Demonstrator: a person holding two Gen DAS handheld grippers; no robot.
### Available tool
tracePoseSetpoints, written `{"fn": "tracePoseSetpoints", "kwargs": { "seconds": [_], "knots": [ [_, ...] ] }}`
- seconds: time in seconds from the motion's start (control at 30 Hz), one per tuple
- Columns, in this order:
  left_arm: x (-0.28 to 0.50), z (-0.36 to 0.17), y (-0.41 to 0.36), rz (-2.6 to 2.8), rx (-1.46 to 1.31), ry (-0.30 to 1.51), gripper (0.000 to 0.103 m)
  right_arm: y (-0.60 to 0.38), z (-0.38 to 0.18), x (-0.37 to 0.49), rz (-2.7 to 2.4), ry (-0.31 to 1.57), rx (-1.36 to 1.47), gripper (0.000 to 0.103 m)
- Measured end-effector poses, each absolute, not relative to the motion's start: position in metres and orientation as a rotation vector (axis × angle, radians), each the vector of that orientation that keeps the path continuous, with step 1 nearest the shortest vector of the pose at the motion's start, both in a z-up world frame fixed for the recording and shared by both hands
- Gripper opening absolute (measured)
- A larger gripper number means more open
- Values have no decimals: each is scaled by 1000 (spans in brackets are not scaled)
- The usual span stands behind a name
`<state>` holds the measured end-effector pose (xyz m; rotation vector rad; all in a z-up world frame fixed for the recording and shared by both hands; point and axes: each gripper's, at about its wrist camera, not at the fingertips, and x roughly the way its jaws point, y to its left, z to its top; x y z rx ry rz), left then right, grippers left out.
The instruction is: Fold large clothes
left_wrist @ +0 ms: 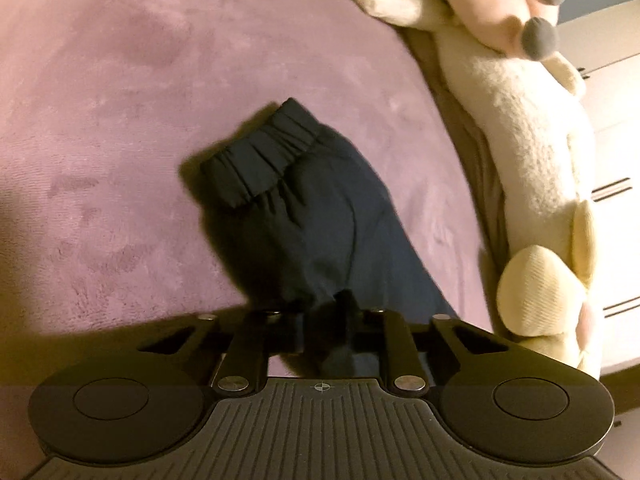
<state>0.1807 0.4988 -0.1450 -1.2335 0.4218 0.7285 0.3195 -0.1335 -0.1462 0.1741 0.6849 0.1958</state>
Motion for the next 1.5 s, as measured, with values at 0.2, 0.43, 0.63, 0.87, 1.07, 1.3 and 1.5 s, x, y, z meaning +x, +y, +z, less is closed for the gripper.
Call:
{"fn": "tracePoseSetpoints", "kwargs": {
  "seconds": [0.2,0.43,0.63,0.87,1.07,1.3,1.5],
  "knots": [
    [213,-68,448,616,-798,416,12,-137,-147,316,199,691,199,54],
    [307,19,269,106,-444,364,13,-147,-146,314,212,691,250,50],
    [384,-27,129,7,-245,499,74,-162,-144,311,221,690,312,49],
    [393,-100,105,145,-211,707,92,-194,-146,316,211,705,325,49],
    [316,-72,149,207,-275,503,98,-210,-142,344,264,711,394,51],
    [308,-101,197,496,-266,569,98,-154,-131,420,468,747,568,64],
    [301,-128,217,546,-358,622,98,-94,-134,485,499,840,594,66]
  ]
}}
